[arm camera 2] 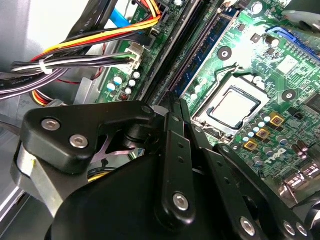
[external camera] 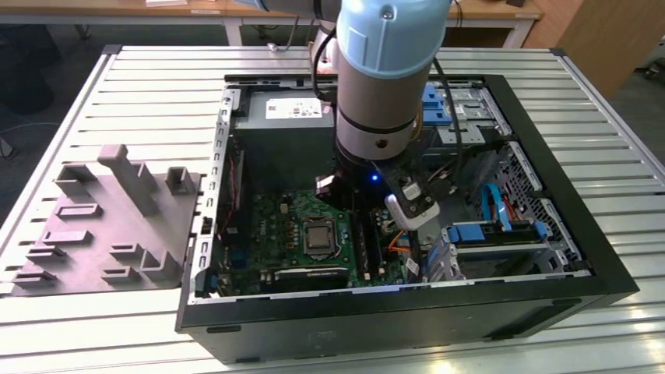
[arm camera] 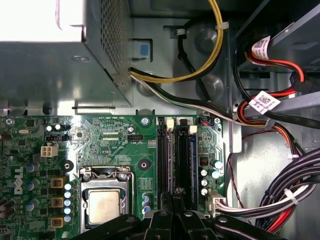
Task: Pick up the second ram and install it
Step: 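Insert the second ram into the second slot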
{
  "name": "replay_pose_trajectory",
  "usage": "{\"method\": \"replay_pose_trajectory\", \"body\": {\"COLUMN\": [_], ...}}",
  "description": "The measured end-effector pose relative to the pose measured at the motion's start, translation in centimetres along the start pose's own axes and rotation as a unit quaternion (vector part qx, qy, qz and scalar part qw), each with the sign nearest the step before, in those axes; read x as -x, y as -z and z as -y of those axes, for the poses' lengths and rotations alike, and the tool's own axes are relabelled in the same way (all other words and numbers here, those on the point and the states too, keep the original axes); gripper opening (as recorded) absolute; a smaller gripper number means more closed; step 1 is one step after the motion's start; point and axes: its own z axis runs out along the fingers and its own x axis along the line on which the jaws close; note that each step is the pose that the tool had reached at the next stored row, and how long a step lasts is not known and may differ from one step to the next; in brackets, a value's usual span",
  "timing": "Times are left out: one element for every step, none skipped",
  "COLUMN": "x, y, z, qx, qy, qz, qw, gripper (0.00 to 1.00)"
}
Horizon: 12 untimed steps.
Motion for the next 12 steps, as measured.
{"method": "replay_pose_trajectory", "body": {"x": [-0.01,-0.02,-0.03,-0.05,-0.06,-0.06,-0.06,-0.07,-0.07,-0.07,-0.09,-0.09], "y": [-0.02,-0.05,-0.1,-0.14,-0.17,-0.17,-0.19,-0.24,-0.28,-0.32,-0.36,-0.37], "z": [0.0,0.0,0.01,0.01,0.01,0.02,0.02,0.02,0.02,0.02,0.03,0.03], "qx": [0.0,0.0,0.0002,0.0001,0.0,-0.0001,-0.0001,0.0,0.0001,0.0001,0.0,0.0], "qy": [0.0,0.0,0.0,0.0,0.0,0.0,0.0,0.0,0.0,0.0,0.0,0.0], "qz": [0.0,0.0,0.0001,0.0001,0.0,0.0,0.0,0.0001,0.0001,0.0001,0.0001,0.0001], "qw": [1.0,1.0,1.0,1.0,1.0,1.0,1.0,1.0,1.0,1.0,1.0,1.0], "gripper": [0.11,0.11,0.11,0.11,0.11,0.11,0.11,0.11,0.11,0.11,0.11,0.11]}}
